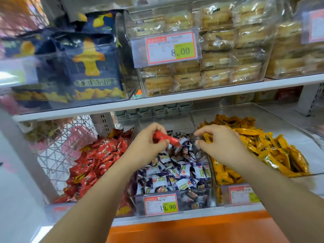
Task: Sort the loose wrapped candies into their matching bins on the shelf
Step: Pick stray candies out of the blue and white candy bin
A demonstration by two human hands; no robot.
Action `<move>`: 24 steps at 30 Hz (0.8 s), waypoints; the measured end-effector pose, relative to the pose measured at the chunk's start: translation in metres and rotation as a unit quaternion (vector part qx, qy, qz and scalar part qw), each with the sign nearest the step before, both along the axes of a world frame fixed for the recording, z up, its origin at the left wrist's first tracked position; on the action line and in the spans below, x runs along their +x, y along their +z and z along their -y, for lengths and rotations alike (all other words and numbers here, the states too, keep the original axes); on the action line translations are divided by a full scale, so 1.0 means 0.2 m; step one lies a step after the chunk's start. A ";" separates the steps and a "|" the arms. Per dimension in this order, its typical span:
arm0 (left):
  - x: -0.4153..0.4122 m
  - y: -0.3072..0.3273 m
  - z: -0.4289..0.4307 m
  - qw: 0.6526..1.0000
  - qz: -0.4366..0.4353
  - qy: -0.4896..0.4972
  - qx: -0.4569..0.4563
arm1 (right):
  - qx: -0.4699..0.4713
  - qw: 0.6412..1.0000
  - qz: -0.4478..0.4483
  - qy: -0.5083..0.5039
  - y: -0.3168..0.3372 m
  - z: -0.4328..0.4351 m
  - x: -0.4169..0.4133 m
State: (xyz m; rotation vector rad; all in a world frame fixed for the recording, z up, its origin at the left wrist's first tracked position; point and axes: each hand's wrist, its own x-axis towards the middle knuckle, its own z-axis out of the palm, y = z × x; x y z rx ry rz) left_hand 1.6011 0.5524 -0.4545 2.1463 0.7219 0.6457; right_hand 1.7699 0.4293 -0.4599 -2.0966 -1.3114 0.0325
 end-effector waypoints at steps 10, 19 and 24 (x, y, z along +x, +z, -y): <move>-0.59 -0.09 -0.22 0.931 0.012 0.321 0.172 | 0.014 0.994 0.004 0.109 0.02 -0.12 -0.25; -0.61 -0.19 -0.29 0.948 -0.118 0.218 0.199 | -0.055 0.985 -0.015 0.160 0.01 -0.29 -0.26; -0.58 -0.18 -0.25 0.959 -0.080 0.197 0.189 | -0.168 0.933 0.047 0.314 -0.02 -0.49 -0.39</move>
